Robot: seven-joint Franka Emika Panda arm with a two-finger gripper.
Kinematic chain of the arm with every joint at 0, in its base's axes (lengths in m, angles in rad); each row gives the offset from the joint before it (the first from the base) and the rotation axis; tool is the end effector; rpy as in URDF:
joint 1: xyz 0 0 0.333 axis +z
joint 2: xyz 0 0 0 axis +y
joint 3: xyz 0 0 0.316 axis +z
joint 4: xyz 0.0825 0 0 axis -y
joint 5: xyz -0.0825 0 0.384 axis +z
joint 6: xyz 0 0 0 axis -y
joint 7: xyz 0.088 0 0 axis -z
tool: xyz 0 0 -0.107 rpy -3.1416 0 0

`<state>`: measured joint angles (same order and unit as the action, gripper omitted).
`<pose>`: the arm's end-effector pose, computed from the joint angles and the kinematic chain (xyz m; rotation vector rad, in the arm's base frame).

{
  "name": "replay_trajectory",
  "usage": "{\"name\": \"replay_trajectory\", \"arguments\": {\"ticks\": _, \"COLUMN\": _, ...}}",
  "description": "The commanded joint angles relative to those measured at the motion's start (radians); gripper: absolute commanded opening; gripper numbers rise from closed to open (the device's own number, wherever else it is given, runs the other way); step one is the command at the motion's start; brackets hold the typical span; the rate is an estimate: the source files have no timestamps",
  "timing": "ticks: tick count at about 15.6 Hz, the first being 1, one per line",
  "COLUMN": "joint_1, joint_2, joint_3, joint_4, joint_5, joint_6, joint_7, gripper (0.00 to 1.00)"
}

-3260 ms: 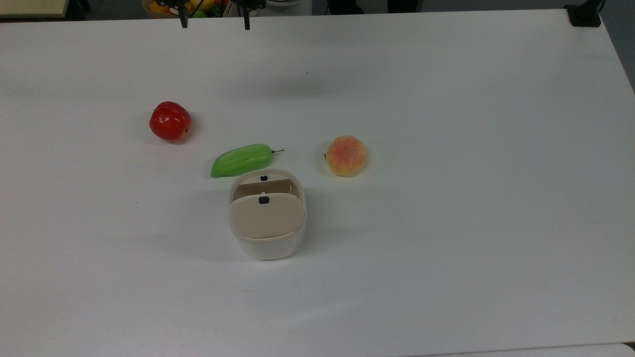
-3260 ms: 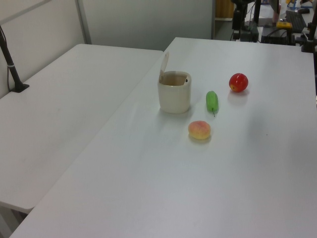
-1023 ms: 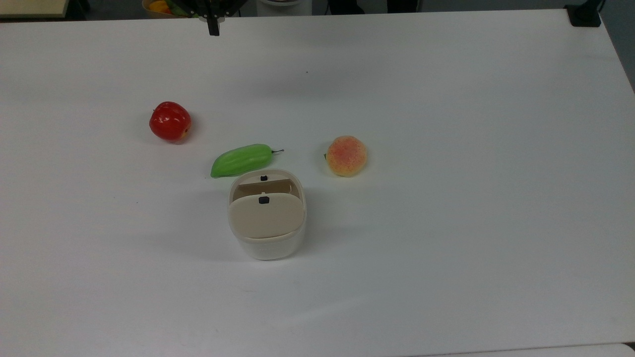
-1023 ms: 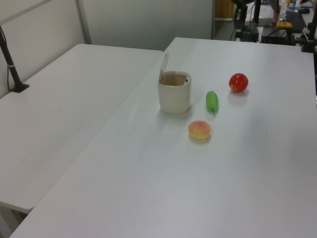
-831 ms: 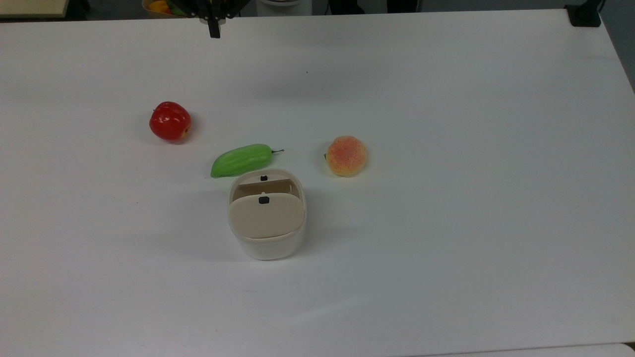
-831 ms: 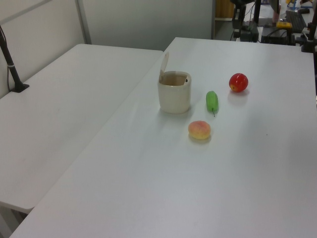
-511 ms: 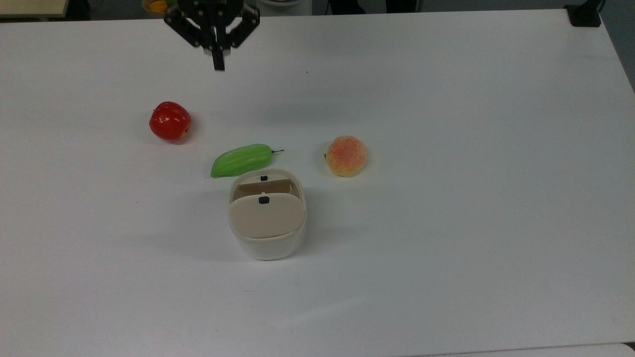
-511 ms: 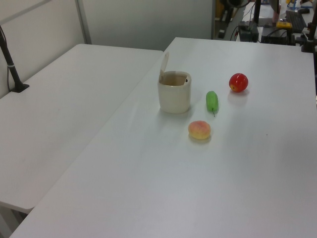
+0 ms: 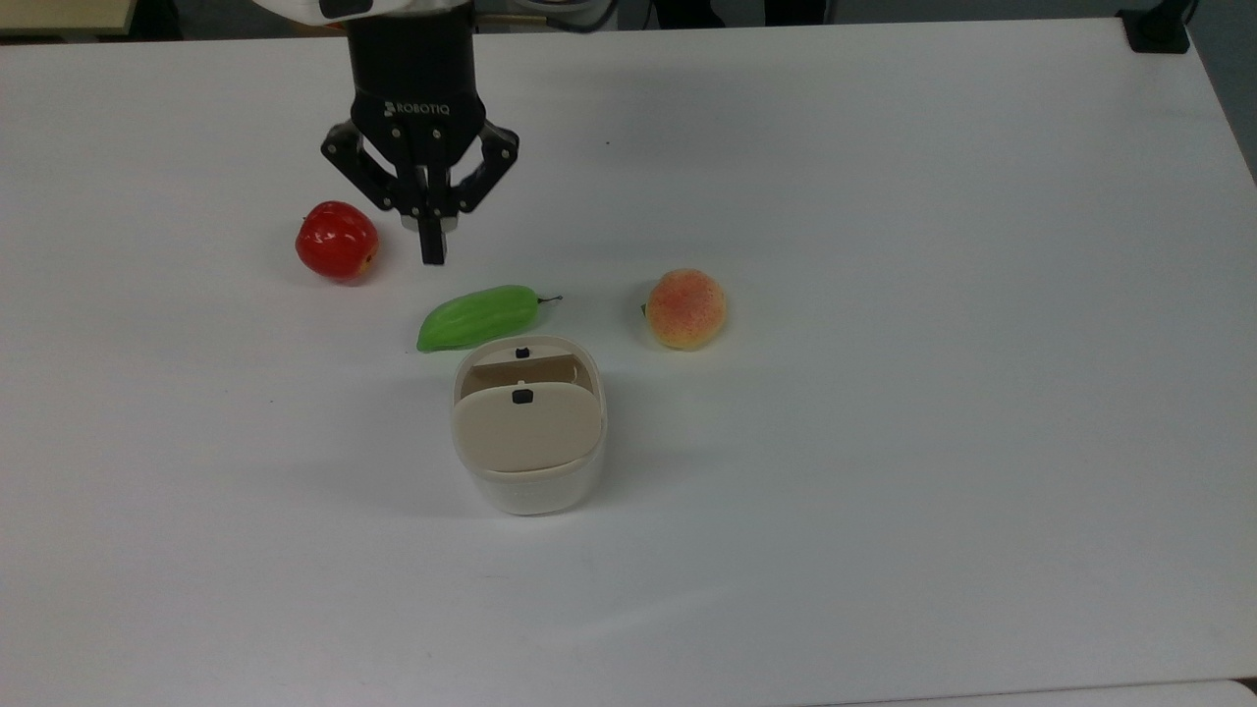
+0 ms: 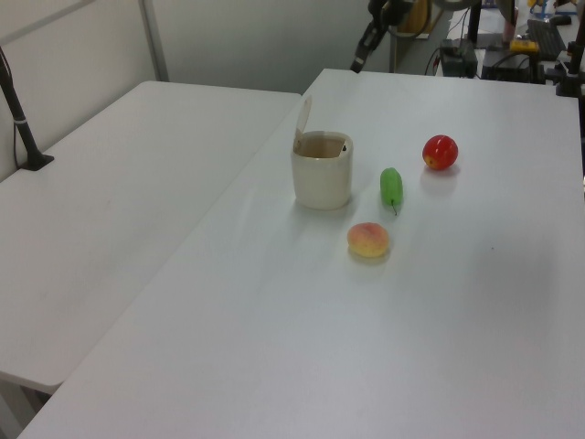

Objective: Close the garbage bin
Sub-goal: 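Move the gripper down toward the open lid of the cream bin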

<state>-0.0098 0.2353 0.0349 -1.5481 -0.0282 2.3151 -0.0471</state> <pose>0.6766 0.0138 0.5732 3.0063 0.1240 0.8192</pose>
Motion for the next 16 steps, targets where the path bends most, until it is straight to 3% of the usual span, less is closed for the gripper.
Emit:
{"name": "replay_trajectory", "arguments": {"ticks": 1, "joint_1": 0.037, "joint_2": 0.031, "joint_3": 0.0, "joint_4": -0.001, "joint_5": 0.011, "joint_6": 0.163, "joint_7": 0.065, "gripper": 0.0}}
{"name": "replay_trajectory", "arguments": {"ticks": 5, "joint_1": 0.09, "joint_2": 0.076, "joint_3": -0.001, "joint_4": -0.001, "joint_5": -0.001, "joint_6": 0.285, "joint_7": 0.081, "gripper": 0.0}}
{"name": "replay_trajectory", "arguments": {"ticks": 10, "joint_1": 0.09, "joint_2": 0.125, "joint_3": -0.003, "joint_4": -0.001, "joint_5": 0.005, "joint_6": 0.438, "joint_7": 0.081, "gripper": 0.0}}
{"name": "replay_trajectory", "arguments": {"ticks": 16, "joint_1": 0.076, "joint_2": 0.182, "joint_3": -0.012, "joint_4": -0.001, "joint_5": -0.006, "joint_6": 0.52, "joint_7": 0.075, "gripper": 0.0}}
